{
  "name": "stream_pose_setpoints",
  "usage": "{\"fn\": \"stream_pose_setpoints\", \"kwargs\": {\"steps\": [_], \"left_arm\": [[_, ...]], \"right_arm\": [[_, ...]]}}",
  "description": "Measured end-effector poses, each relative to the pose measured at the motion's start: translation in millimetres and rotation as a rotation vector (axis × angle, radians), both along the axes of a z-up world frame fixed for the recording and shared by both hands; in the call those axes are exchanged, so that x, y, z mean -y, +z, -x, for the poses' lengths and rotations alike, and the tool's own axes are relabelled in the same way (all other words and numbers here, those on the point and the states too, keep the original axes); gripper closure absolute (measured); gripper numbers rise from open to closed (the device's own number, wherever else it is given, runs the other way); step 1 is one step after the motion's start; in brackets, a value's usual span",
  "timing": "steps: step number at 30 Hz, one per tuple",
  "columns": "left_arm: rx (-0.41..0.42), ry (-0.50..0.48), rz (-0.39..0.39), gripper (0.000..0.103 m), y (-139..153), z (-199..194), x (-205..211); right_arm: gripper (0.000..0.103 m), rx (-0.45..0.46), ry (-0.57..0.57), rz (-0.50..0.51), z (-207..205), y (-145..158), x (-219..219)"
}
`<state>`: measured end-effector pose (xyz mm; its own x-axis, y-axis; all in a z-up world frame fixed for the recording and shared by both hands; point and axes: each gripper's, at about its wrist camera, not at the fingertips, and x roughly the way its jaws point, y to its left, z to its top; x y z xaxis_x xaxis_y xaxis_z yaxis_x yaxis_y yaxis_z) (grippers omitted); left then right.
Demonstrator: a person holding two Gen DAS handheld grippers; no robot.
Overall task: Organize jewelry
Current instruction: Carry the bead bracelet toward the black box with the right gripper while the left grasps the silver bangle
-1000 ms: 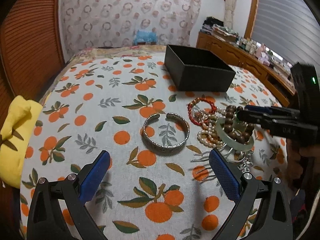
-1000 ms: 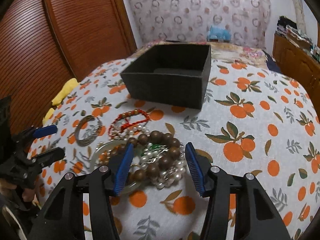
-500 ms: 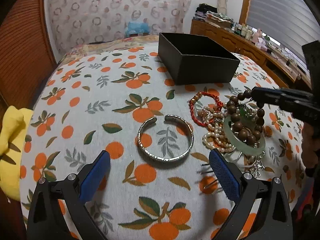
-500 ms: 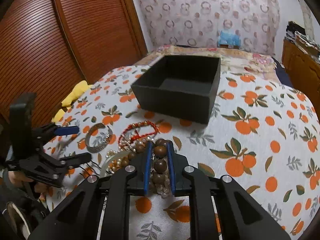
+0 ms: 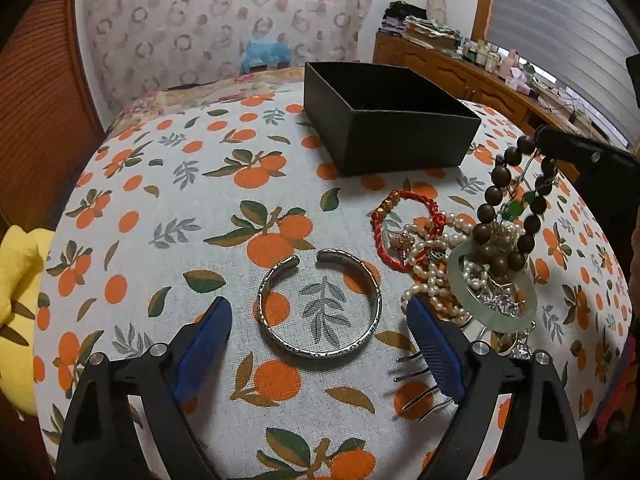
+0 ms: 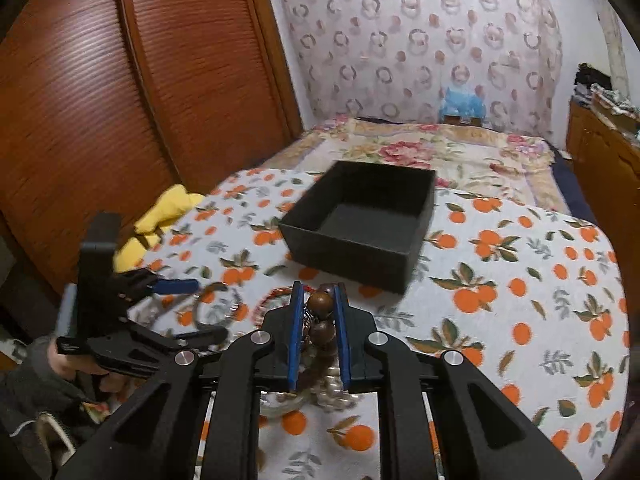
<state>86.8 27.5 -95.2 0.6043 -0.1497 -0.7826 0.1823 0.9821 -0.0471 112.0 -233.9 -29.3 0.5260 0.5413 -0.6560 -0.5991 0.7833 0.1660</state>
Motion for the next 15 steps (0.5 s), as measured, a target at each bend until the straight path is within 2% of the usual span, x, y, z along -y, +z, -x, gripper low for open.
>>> {"fn": "stream_pose_setpoints", "kwargs": {"steps": [4,6,10,12,13,15], "left_arm": [[0.002,-0.003,-0.009,0.017,-0.2,-0.5,0.2],[0.003,-0.003,-0.004,0.017,0.1,-0.3,-0.5],[0.015,0.01,-0.01,0.033,1.8,-0.2,-3.5],[0.016,0.012,0.0,0.038,2.7,-1.5,-5.5],[0.018,0.014,-0.001,0.045,3.1,-1.9,-6.2],[0.018,0.013,-0.001,0.045,3.6,-3.0,-7.1]], "right_arm": [[0.086,0.013,-0.072,0.122,-6.2,-22.6,8.3],[0.087,0.008,-0.095,0.15,-9.6,-31.4,15.0],[0.087,-0.001,-0.137,0.171,-16.3,-41.4,32.9],[0.09,-0.008,-0.143,0.168,-17.6,-42.9,38.7],[0.09,-0.016,-0.146,0.16,-18.8,-43.6,42.0],[0.09,-0.034,-0.141,0.14,-20.4,-44.3,45.1]]}}
